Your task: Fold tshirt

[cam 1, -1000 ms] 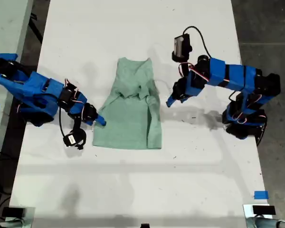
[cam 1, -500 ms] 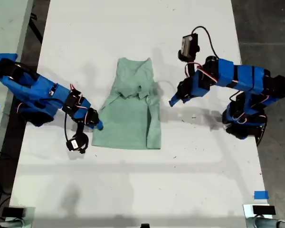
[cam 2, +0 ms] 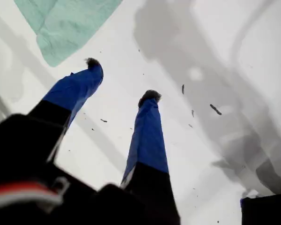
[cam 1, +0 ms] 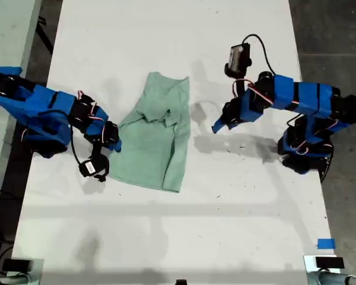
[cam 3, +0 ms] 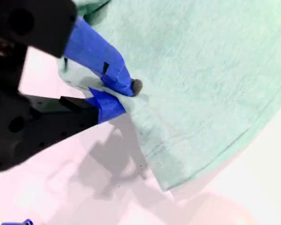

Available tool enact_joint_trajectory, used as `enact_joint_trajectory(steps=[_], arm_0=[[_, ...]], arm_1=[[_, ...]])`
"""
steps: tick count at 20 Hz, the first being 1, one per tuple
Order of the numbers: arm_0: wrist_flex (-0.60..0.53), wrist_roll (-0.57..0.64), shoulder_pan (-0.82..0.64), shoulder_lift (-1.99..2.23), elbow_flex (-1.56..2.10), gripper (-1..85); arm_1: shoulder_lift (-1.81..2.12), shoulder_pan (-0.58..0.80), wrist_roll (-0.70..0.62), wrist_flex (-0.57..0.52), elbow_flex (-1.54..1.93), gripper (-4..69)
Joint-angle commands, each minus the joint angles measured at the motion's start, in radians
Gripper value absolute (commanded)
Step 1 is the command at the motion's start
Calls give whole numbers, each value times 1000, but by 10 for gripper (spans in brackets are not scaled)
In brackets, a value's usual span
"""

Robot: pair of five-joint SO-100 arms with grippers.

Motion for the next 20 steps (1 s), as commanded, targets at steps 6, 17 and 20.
enact_joint_trajectory(steps=[6, 17, 20], arm_0=[[48, 193, 11, -646, -684, 1], [522, 210, -2, -434, -834, 294], [380, 137, -11, -18, -538, 279]], arm_1=[[67, -48, 37, -26, -3, 201], [91, -83, 64, -38, -15, 199], [69, -112, 72, -40, -58, 198]])
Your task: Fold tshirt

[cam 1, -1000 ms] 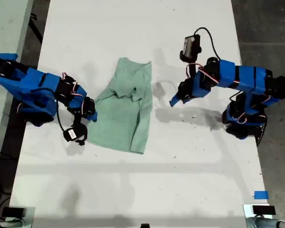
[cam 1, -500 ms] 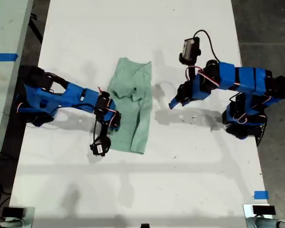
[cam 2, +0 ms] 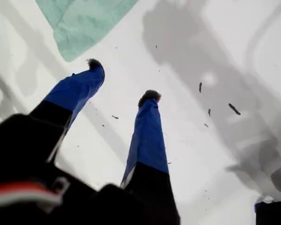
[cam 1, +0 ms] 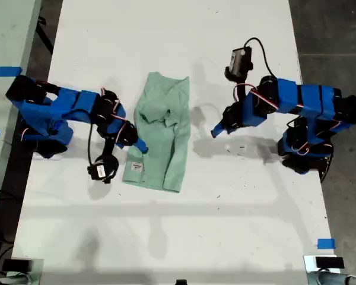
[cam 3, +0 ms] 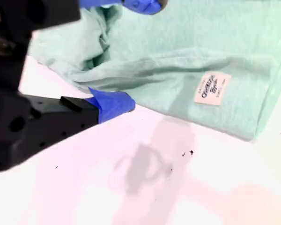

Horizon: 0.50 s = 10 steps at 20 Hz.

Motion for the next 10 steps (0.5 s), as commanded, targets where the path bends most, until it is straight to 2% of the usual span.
enact_joint_trajectory(steps=[1, 5, 10], arm_0=[[-104, -77, -12, 416, 247, 271], [-161, -178, 32, 569, 437, 233], [-275, -132, 44, 428, 436, 259]], arm_1=[[17, -44, 21, -21, -92, 198], [-186, -127, 81, -5, -267, 241], [-491, -193, 153, 46, -561, 271]])
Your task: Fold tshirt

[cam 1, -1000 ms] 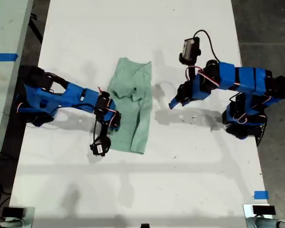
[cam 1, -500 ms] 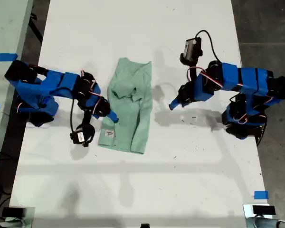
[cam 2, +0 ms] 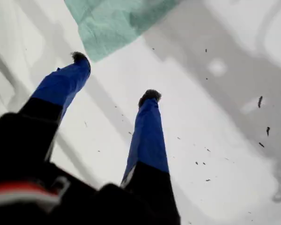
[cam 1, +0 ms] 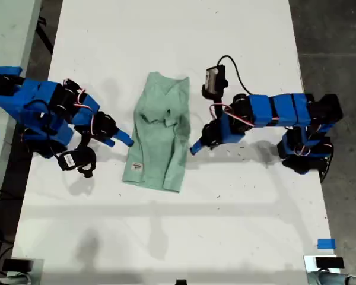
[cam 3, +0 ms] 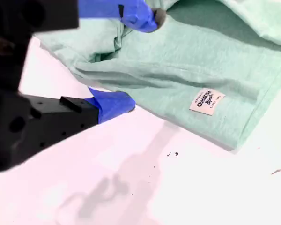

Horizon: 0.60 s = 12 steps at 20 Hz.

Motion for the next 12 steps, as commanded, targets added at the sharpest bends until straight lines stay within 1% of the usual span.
enact_joint_trajectory(steps=[1, 3, 7, 9, 12], arm_0=[[-89, 32, 15, -54, -15, 261], [-146, 49, 18, -104, -6, 262], [-221, 52, 37, -181, 21, 261], [-299, 52, 61, -202, 66, 263], [-356, 52, 80, -264, 117, 262]], arm_1=[[-114, -41, 38, 43, -207, 274], [-209, -66, 55, 38, -296, 275], [-388, -110, 75, 26, -457, 275], [-451, -127, 86, -2, -488, 275], [-531, -135, 86, -67, -522, 276]])
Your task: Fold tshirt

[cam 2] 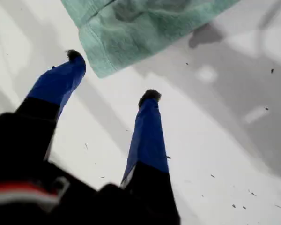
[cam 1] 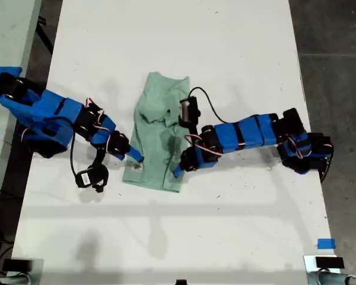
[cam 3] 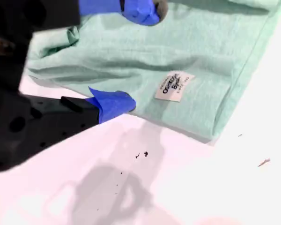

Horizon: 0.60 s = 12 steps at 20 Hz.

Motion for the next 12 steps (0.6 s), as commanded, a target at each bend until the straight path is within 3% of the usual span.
enact_joint_trajectory(steps=[1, 12], arm_0=[[-44, 8, 31, -41, -3, 262], [-195, -12, 117, -179, 9, 245]], arm_1=[[-35, -15, -2, -60, -115, 276], [-152, -11, -8, -184, -137, 269]])
